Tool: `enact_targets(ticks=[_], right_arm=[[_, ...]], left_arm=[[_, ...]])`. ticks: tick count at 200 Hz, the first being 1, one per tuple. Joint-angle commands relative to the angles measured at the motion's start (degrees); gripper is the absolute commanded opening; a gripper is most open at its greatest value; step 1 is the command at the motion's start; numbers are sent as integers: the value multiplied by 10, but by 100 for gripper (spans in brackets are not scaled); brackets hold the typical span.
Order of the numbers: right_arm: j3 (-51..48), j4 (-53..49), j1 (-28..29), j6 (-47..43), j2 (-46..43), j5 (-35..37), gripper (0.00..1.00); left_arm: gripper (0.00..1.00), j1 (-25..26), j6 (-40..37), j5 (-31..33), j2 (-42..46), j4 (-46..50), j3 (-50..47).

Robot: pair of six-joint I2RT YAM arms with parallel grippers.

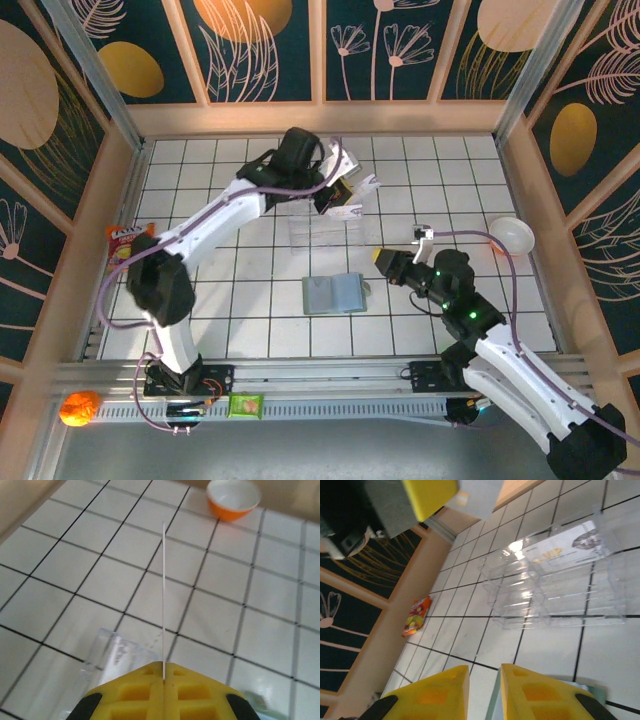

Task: Take the credit cards out of the card holder

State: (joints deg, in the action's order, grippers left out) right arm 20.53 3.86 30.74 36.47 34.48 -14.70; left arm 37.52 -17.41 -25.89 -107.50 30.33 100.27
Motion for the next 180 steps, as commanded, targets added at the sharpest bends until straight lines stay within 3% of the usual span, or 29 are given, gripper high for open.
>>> enact_targets(ticks=[1,46,59,140,180], right_arm=[[2,-24,-27,-10,-9,-3,24],[-4,-30,-75,-8,-6,-29,23],[-4,-31,-89,-7,-3,-38,23],[-8,-17,-128,10,15,-68,22],[-4,-19,-132,12,19,-68,22]], left_arm=[[0,8,-101,86,-38,161,41],[0,15,-163,148,-74,212,98],[0,18,-170,141,-76,216,100],[0,30,-185,202,-78,116,43],[0,32,-190,201,-68,82,8]])
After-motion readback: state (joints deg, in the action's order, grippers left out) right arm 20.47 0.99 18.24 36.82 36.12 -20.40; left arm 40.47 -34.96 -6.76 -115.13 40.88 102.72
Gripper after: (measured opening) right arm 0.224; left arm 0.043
